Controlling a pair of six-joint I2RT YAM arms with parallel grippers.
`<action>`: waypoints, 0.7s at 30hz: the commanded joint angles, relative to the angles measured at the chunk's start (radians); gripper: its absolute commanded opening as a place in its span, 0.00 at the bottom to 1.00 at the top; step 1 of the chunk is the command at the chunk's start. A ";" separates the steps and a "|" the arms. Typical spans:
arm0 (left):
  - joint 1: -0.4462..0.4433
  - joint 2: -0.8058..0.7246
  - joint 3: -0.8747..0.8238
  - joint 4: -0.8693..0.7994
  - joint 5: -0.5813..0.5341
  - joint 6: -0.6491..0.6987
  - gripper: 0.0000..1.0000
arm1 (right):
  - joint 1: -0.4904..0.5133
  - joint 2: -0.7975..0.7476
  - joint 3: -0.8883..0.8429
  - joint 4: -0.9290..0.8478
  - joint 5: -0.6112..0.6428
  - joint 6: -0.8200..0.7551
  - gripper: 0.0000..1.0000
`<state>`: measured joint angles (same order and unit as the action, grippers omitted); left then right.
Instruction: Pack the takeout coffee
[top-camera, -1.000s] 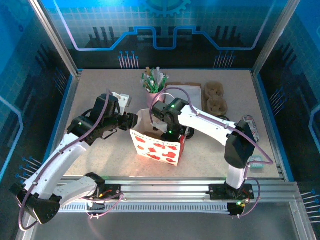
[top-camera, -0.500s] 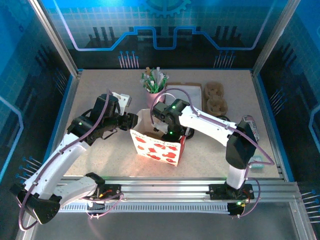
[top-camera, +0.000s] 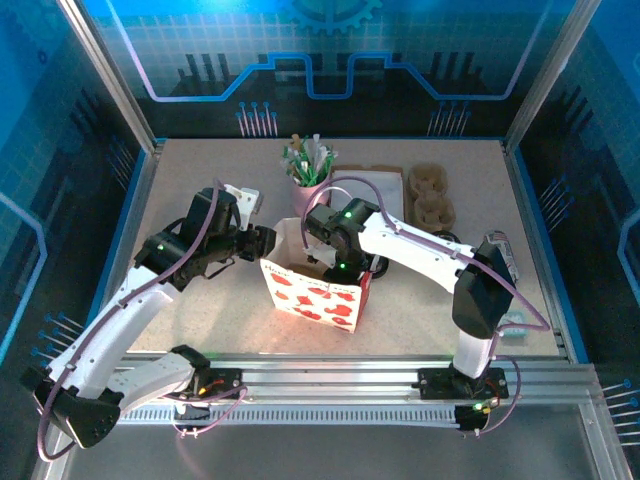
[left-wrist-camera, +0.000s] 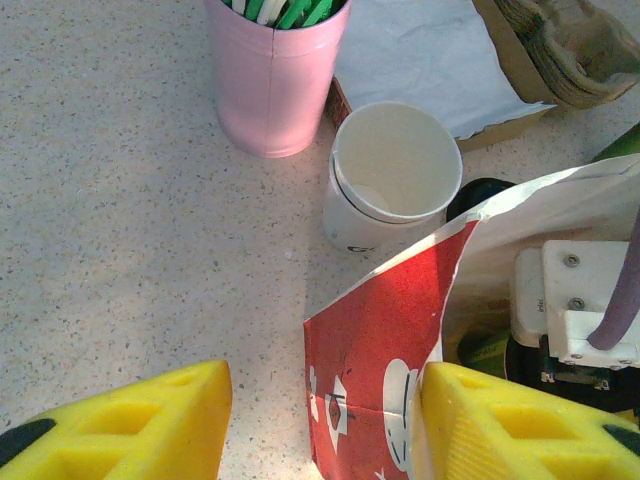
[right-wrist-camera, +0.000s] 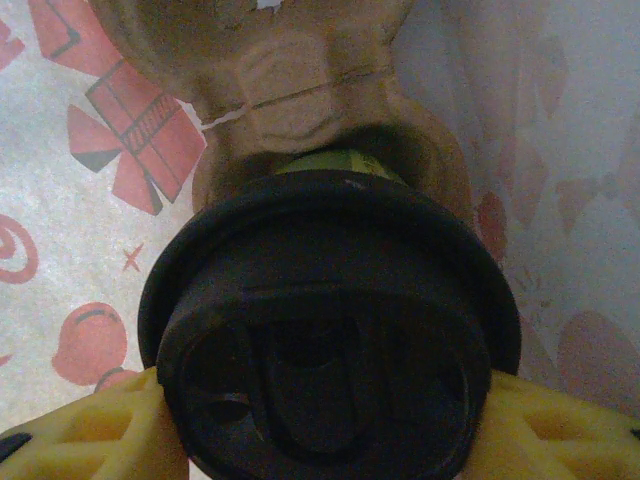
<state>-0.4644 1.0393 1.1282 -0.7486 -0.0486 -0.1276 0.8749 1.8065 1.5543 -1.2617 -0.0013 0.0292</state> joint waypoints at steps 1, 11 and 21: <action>0.006 -0.014 -0.016 0.013 -0.008 0.019 0.54 | -0.004 0.111 -0.095 0.030 -0.016 0.017 0.37; 0.005 -0.013 -0.016 0.012 -0.009 0.020 0.54 | -0.008 0.123 -0.116 0.053 -0.020 0.018 0.37; 0.004 -0.011 -0.016 0.012 -0.009 0.019 0.53 | -0.012 0.133 -0.141 0.077 -0.025 0.018 0.37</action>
<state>-0.4644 1.0393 1.1229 -0.7429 -0.0490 -0.1276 0.8692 1.8057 1.5307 -1.2446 -0.0090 0.0296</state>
